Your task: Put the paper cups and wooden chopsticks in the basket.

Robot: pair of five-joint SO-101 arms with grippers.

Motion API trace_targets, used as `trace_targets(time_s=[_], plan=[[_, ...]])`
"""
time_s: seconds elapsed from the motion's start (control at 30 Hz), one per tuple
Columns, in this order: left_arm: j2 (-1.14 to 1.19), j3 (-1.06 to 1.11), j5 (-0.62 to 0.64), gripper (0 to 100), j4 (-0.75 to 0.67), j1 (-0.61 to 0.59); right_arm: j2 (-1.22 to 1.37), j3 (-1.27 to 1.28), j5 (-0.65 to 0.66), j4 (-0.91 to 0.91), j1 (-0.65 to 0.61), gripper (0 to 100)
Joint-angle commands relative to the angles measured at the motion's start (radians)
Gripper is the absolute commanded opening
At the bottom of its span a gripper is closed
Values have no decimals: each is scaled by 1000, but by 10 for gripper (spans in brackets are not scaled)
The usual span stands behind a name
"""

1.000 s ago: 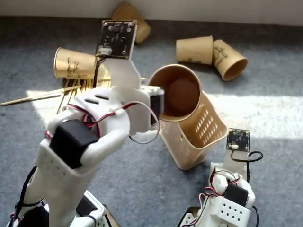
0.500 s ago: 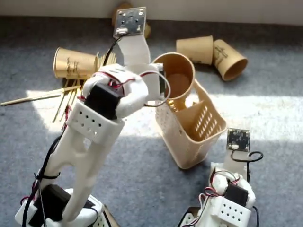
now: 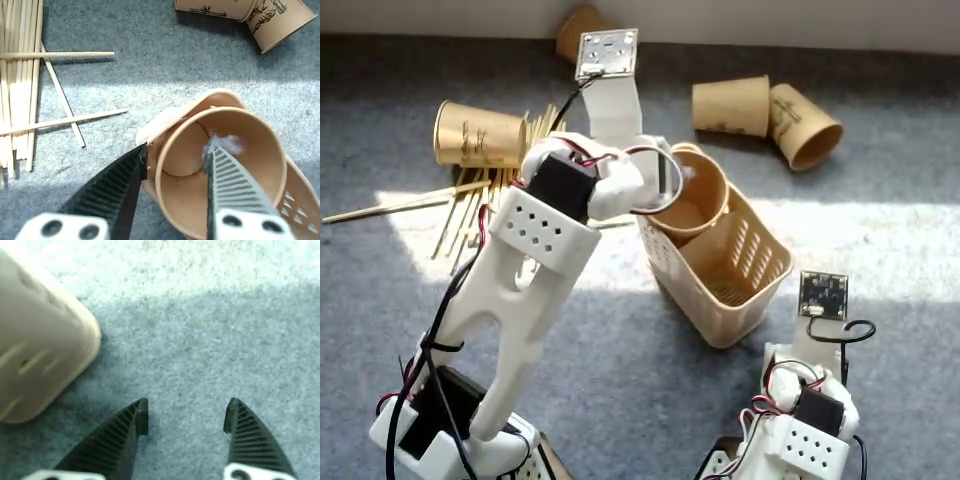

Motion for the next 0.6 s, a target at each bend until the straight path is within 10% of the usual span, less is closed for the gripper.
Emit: trace_targets(time_s=[0.0, 0.57], plan=[[-5, -74, 6, 274, 37, 1, -7, 15, 14, -16, -10, 249], [4, -522, 5, 274, 281, -259, -7, 15, 14, -16, -10, 249]])
